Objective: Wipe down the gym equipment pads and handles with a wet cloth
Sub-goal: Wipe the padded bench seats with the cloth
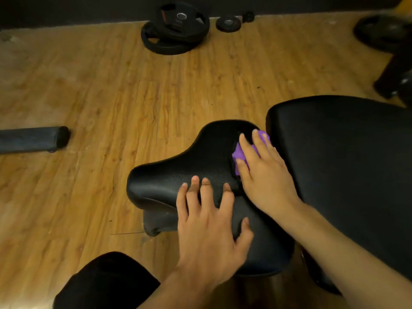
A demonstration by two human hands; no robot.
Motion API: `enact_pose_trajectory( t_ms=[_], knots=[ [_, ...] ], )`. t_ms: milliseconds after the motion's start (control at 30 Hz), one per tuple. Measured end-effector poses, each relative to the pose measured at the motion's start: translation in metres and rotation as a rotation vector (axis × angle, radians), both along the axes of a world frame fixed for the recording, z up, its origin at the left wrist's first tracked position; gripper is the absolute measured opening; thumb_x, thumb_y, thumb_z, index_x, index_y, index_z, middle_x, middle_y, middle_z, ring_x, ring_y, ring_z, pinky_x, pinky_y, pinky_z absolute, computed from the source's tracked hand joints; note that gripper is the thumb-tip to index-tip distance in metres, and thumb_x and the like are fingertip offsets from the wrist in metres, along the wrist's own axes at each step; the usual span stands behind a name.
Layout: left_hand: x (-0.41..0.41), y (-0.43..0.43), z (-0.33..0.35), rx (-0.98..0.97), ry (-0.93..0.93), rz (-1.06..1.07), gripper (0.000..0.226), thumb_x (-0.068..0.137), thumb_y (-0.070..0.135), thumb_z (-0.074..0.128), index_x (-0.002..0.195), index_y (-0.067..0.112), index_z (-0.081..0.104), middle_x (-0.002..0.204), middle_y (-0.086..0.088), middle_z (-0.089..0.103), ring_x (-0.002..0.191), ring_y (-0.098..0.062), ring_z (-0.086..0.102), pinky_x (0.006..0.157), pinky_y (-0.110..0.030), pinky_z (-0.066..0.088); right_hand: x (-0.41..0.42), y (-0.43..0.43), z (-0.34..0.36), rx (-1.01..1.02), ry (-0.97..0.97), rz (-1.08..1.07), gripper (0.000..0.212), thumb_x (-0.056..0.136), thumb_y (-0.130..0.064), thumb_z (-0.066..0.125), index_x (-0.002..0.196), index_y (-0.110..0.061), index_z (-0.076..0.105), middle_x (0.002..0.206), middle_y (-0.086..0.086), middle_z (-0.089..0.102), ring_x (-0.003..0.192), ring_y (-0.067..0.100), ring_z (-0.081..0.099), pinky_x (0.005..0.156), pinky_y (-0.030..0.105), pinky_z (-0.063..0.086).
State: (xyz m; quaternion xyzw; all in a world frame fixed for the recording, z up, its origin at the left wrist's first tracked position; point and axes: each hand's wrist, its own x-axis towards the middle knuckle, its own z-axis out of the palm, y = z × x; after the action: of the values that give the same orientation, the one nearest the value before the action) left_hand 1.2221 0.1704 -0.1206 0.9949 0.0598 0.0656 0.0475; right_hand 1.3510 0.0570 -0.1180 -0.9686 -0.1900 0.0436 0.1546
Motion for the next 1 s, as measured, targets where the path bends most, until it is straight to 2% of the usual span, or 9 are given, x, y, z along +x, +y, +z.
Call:
enact_pose_trajectory(
  t_ms=[100, 167, 267, 400, 467, 567, 800, 900, 1000],
  knots=[
    [0.004, 0.002, 0.002, 0.003, 0.004, -0.038, 0.068, 0.082, 0.059, 0.054, 0.127, 0.010, 0.066, 0.127, -0.029, 0.059, 0.125, -0.047, 0.043, 0.112, -0.056, 0.025, 0.041, 0.018, -0.002, 0.002, 0.006, -0.066, 0.057, 0.110, -0.037, 0.032, 0.162, -0.015, 0.023, 0.168, 0.014, 0.019, 0.156, 0.029, 0.016, 0.124, 0.039, 0.019],
    [0.005, 0.004, 0.002, -0.009, 0.000, -0.052, 0.068, 0.080, 0.059, 0.054, 0.125, 0.009, 0.066, 0.126, -0.029, 0.058, 0.125, -0.046, 0.041, 0.111, -0.056, 0.025, 0.042, 0.021, -0.006, 0.017, -0.011, -0.082, 0.057, 0.110, -0.038, 0.029, 0.161, -0.014, 0.025, 0.167, 0.015, 0.023, 0.155, 0.029, 0.020, 0.125, 0.041, 0.023],
    [0.004, 0.007, 0.000, -0.035, -0.006, -0.069, 0.068, 0.081, 0.059, 0.054, 0.124, 0.009, 0.065, 0.130, -0.030, 0.057, 0.129, -0.047, 0.042, 0.113, -0.057, 0.024, -0.001, 0.008, -0.005, 0.019, -0.087, -0.048, 0.066, 0.103, -0.044, 0.018, 0.160, -0.013, 0.030, 0.165, 0.018, 0.028, 0.154, 0.031, 0.026, 0.123, 0.046, 0.030],
    [0.006, 0.007, -0.001, -0.027, -0.020, -0.095, 0.066, 0.082, 0.058, 0.053, 0.122, 0.007, 0.064, 0.127, -0.030, 0.057, 0.127, -0.049, 0.044, 0.113, -0.058, 0.025, -0.024, -0.011, 0.003, 0.006, -0.024, 0.029, 0.063, 0.105, -0.043, 0.021, 0.162, -0.018, 0.024, 0.169, 0.011, 0.018, 0.157, 0.024, 0.015, 0.126, 0.037, 0.020],
    [0.006, 0.005, 0.001, -0.025, -0.010, -0.101, 0.065, 0.083, 0.058, 0.053, 0.121, 0.007, 0.064, 0.126, -0.028, 0.056, 0.126, -0.049, 0.045, 0.113, -0.059, 0.026, 0.000, -0.008, 0.001, -0.007, -0.003, 0.042, 0.058, 0.108, -0.037, 0.030, 0.162, -0.017, 0.022, 0.170, 0.012, 0.014, 0.158, 0.025, 0.011, 0.127, 0.040, 0.018],
    [0.009, 0.002, 0.007, -0.015, 0.013, -0.109, 0.061, 0.083, 0.059, 0.054, 0.116, 0.008, 0.062, 0.122, -0.024, 0.054, 0.125, -0.050, 0.047, 0.113, -0.061, 0.028, 0.045, 0.010, -0.004, 0.023, 0.007, 0.032, 0.056, 0.110, -0.033, 0.036, 0.161, -0.014, 0.025, 0.168, 0.014, 0.020, 0.157, 0.027, 0.014, 0.126, 0.040, 0.019],
    [0.011, -0.002, 0.013, 0.058, 0.032, -0.107, 0.057, 0.084, 0.061, 0.055, 0.109, 0.010, 0.058, 0.118, -0.022, 0.055, 0.121, -0.051, 0.050, 0.109, -0.064, 0.036, 0.060, 0.026, -0.014, 0.020, -0.026, -0.002, 0.057, 0.109, -0.039, 0.027, 0.161, -0.016, 0.025, 0.167, 0.013, 0.024, 0.155, 0.032, 0.019, 0.122, 0.047, 0.029],
    [0.012, -0.001, 0.010, 0.100, 0.026, -0.115, 0.058, 0.084, 0.061, 0.052, 0.109, 0.010, 0.059, 0.117, -0.022, 0.056, 0.121, -0.051, 0.051, 0.110, -0.066, 0.036, 0.050, 0.025, -0.005, 0.006, -0.024, -0.001, 0.056, 0.110, -0.036, 0.027, 0.162, -0.015, 0.022, 0.167, 0.015, 0.021, 0.156, 0.029, 0.016, 0.124, 0.043, 0.022],
    [0.012, 0.000, 0.008, 0.122, 0.010, -0.128, 0.059, 0.084, 0.063, 0.050, 0.107, 0.010, 0.059, 0.116, -0.021, 0.056, 0.120, -0.051, 0.052, 0.111, -0.066, 0.038, 0.013, 0.013, 0.008, -0.077, -0.003, 0.056, 0.060, 0.109, -0.038, 0.023, 0.164, -0.018, 0.010, 0.170, 0.013, 0.009, 0.158, 0.027, 0.006, 0.126, 0.039, 0.013]
  ],
)
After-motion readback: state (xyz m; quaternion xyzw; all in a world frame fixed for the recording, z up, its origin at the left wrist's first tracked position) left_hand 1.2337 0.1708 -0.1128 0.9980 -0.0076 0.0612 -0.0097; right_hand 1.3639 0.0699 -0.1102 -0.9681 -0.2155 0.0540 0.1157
